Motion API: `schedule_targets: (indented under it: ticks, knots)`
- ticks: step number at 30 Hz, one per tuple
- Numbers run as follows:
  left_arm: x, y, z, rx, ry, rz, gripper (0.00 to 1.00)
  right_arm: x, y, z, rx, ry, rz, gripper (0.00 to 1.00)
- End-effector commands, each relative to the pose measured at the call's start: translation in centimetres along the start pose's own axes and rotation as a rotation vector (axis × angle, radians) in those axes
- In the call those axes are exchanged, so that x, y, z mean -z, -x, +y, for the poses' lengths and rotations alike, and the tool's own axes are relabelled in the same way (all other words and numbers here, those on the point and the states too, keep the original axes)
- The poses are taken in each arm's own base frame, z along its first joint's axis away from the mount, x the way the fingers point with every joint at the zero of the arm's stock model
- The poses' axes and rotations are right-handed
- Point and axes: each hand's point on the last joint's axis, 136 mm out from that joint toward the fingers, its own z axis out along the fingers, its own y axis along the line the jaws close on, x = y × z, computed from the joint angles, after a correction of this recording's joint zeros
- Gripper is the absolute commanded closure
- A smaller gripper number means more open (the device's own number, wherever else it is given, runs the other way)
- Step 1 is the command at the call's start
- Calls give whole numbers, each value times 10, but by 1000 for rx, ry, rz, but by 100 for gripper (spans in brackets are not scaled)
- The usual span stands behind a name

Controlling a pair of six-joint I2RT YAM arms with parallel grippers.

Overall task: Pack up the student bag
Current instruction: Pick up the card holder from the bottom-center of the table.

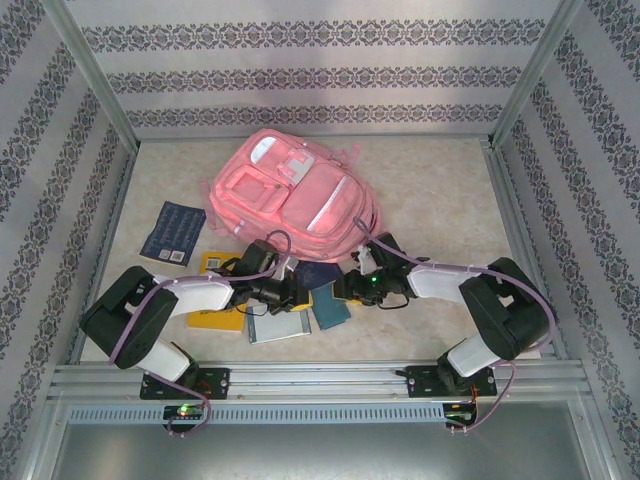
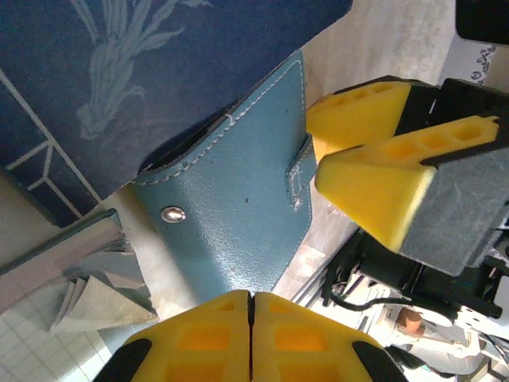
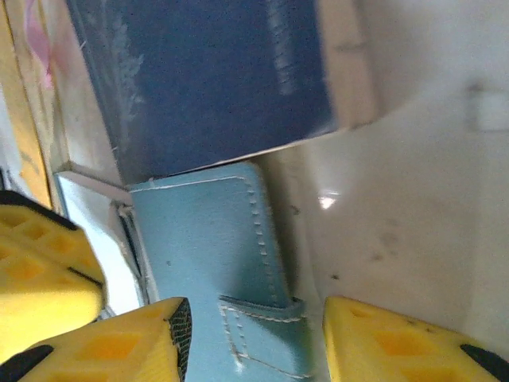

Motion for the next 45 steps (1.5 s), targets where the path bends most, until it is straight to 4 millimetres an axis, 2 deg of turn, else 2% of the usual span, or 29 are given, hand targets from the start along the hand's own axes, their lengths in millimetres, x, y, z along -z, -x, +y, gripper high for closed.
schedule_targets:
  ticks: [1,5,9,15,17,20,25,28,32,38,41,45]
  knots:
    - [-6,-4,-2,-23,-35,17,94,-2,-8,20,20,99,33,53]
    - [-11,-4,4,-11,-39,28,97,5,-9,40,15,200,37,53]
    - [-14,-4,6,-4,-46,31,98,7,-8,42,3,202,29,57]
    - [-8,-4,-1,-13,-59,21,99,3,-8,34,-19,175,17,80]
    - [-2,-2,-6,-20,-64,6,94,4,-8,29,-22,158,10,88]
    - [12,1,-16,-32,-59,-19,78,11,-6,26,-33,157,-14,95]
    - [39,7,-33,-67,-50,-80,53,45,4,40,-30,221,-116,100]
    - [46,12,-44,-70,-72,-101,46,71,8,56,-18,288,-185,100]
    - [48,21,-74,-95,-180,-110,34,99,10,77,-10,377,-253,100]
    - [58,31,-122,-177,-330,-120,34,125,9,100,1,473,-303,100]
    - [57,30,-138,-198,-391,-112,35,131,9,106,1,496,-318,100]
    - [49,27,-149,-207,-442,-81,40,137,11,111,2,523,-338,100]
